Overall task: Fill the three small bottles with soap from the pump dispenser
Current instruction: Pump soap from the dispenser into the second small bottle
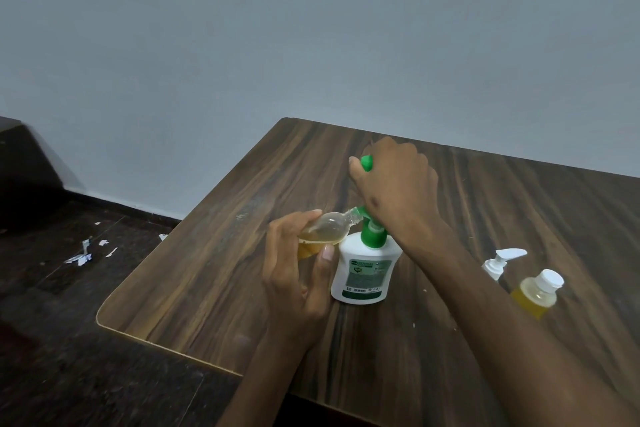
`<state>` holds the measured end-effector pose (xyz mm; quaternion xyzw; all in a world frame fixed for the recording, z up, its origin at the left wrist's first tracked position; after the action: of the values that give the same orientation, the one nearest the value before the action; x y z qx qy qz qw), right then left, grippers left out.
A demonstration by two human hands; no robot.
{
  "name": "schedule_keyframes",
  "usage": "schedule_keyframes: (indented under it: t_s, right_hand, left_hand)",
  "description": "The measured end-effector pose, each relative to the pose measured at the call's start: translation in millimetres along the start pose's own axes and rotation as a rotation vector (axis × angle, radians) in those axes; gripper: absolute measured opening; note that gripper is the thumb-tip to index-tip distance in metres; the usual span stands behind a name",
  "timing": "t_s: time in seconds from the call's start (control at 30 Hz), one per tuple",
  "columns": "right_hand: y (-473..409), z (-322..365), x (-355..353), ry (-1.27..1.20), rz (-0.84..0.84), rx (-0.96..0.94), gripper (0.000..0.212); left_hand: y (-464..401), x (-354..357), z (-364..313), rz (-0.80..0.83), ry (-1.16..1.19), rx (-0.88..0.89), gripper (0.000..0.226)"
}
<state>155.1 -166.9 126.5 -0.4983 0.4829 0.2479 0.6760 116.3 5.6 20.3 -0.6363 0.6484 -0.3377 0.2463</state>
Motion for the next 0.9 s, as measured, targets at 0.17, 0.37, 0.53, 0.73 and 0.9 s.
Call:
schedule_keyframes:
  t_s: [0.17, 0.37, 0.53, 0.73, 0.9]
  right_hand:
    - [2.5, -1.3, 5.3, -0.016, 0.049, 0.016, 0.034]
    - [3.4, -0.6, 5.1, -0.015, 0.058, 0.016, 0.034]
    - [2.8, 0.9, -2.7, 0.007, 0.009, 0.0, 0.034]
    - [2.4, 0.7, -0.7, 0.008, 0.05, -0.008, 0.033]
    - [4.8, 0.0, 2.8, -0.003, 0.074, 0.009, 0.033]
  left_hand:
    - [-0.1, 0.6, 0.7, 0.005, 0.0, -0.002, 0.034]
    - [0.1, -0.1, 0.7, 0.0, 0.004, -0.006, 0.032]
    - [-0.5, -0.3, -2.1, -0.007, 0.009, 0.004, 0.032]
    - [-0.5, 0.9, -4.6, 0.0, 0.013, -0.007, 0.032]
    - [-0.3, 0.2, -3.1, -0.002, 0.01, -0.005, 0.033]
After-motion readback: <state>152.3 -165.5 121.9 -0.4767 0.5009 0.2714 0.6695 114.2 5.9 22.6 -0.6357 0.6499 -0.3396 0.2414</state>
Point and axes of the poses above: each hand's wrist, its own y-axis away from the middle knuckle, its own x-axis out of the palm, z = x × y, the point moved 8 cm from there along -y, towards the middle knuckle, and after that the axes turned 15 degrees about y, right-handed, at the moved point
